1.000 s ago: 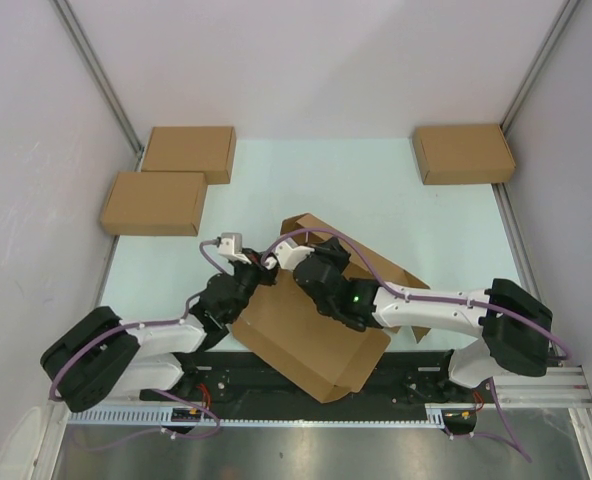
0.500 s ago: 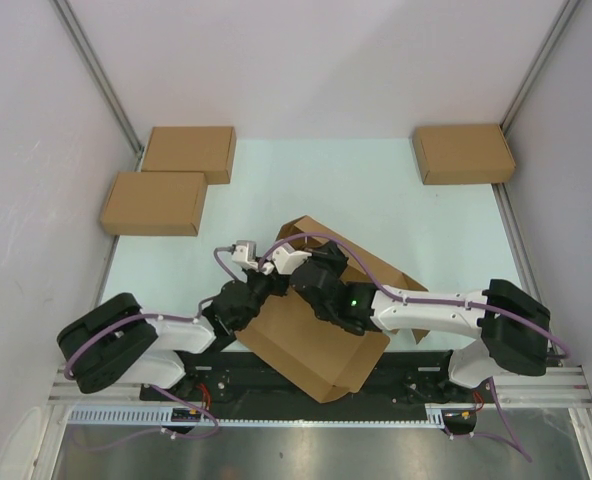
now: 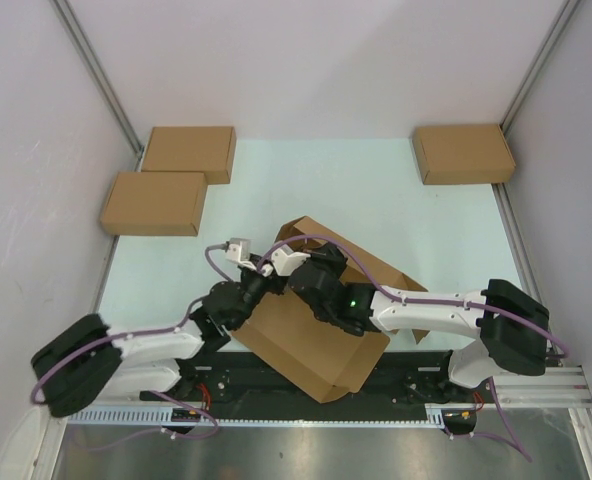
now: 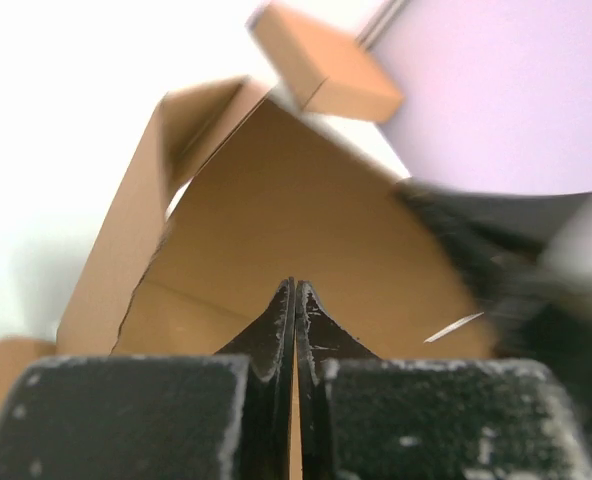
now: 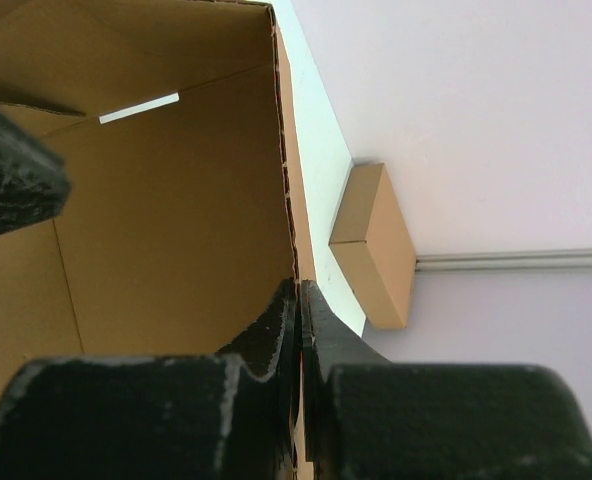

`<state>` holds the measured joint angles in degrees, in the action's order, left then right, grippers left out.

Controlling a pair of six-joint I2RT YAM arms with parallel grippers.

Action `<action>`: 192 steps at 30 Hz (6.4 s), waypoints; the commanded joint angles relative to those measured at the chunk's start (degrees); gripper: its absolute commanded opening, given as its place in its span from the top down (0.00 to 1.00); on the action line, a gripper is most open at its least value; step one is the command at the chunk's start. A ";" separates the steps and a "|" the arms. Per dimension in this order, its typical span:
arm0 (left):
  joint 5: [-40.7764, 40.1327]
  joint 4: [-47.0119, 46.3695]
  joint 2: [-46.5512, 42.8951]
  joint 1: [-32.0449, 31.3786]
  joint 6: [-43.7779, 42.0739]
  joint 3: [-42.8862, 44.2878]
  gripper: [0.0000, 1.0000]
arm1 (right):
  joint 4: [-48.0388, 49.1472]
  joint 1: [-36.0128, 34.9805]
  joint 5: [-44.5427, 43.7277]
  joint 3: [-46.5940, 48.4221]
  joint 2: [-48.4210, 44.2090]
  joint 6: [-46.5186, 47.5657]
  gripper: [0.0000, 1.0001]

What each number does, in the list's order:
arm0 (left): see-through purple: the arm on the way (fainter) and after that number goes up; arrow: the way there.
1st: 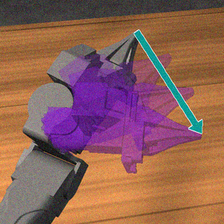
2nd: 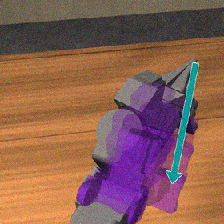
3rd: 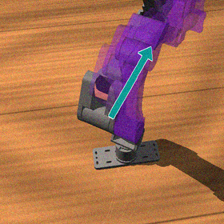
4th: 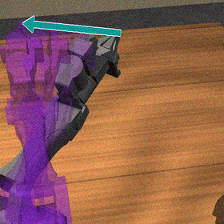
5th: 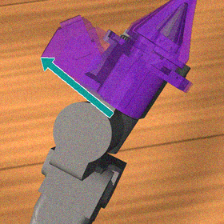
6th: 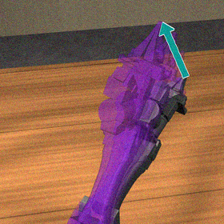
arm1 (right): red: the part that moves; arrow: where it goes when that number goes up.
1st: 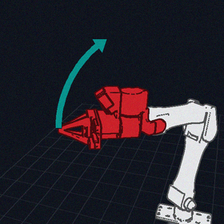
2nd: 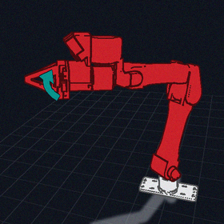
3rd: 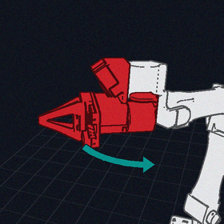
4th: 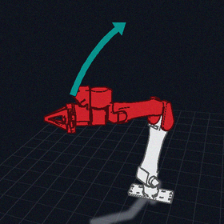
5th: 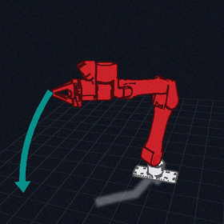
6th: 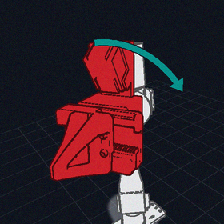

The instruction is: Fold the paper box

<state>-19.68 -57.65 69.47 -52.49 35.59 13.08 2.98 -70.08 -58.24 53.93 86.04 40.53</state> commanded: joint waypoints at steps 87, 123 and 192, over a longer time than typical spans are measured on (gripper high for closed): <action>4.11 -35.42 16.40 6.61 -19.67 -1.30 0.27 | -8.96 -1.72 9.02 0.21 -0.52 -8.80 1.00; 21.79 -41.23 23.08 13.82 -19.25 4.94 0.51 | -10.28 -1.20 9.99 2.58 -1.14 -10.30 0.75; -0.69 -14.78 0.07 13.47 -11.52 2.12 0.44 | -5.46 60.65 59.18 9.26 -2.55 -46.16 0.45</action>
<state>-11.03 -74.30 77.25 -38.48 19.64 15.20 -6.31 -16.69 -19.62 61.23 80.05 3.11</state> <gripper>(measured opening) 0.563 0.551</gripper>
